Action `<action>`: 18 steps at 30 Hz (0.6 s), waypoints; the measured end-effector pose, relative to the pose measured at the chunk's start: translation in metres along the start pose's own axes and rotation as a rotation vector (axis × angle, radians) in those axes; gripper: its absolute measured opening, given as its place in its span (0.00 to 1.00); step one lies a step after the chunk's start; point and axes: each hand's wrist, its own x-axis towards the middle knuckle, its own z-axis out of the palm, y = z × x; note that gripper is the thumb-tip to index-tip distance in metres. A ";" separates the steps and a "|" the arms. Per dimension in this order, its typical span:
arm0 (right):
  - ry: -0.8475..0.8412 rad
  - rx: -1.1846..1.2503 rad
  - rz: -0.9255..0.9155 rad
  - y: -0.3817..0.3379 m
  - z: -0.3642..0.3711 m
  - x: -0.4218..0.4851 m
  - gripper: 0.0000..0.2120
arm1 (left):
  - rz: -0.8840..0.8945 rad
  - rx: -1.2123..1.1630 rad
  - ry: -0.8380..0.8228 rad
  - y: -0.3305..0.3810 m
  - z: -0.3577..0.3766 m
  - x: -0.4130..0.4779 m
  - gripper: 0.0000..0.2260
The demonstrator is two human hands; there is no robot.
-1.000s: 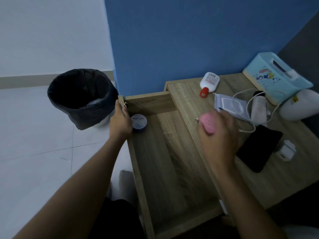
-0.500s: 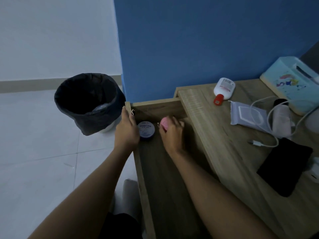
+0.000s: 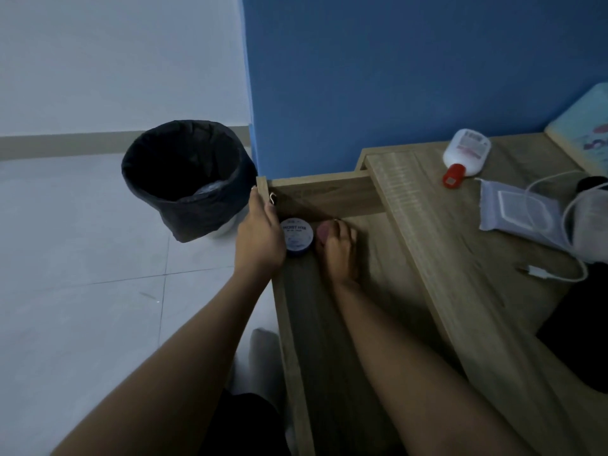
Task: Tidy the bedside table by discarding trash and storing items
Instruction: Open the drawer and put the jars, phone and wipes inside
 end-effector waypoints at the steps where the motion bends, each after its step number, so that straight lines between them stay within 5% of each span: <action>1: 0.000 -0.003 0.009 0.001 0.001 0.000 0.24 | -0.004 0.000 -0.003 0.000 0.000 0.000 0.23; 8: 0.009 0.101 0.070 -0.008 -0.013 -0.005 0.31 | -0.036 0.040 0.002 0.000 -0.001 0.000 0.23; 18: 0.459 0.206 -0.161 -0.019 -0.170 -0.076 0.14 | -0.212 0.118 -0.133 0.024 -0.021 -0.022 0.19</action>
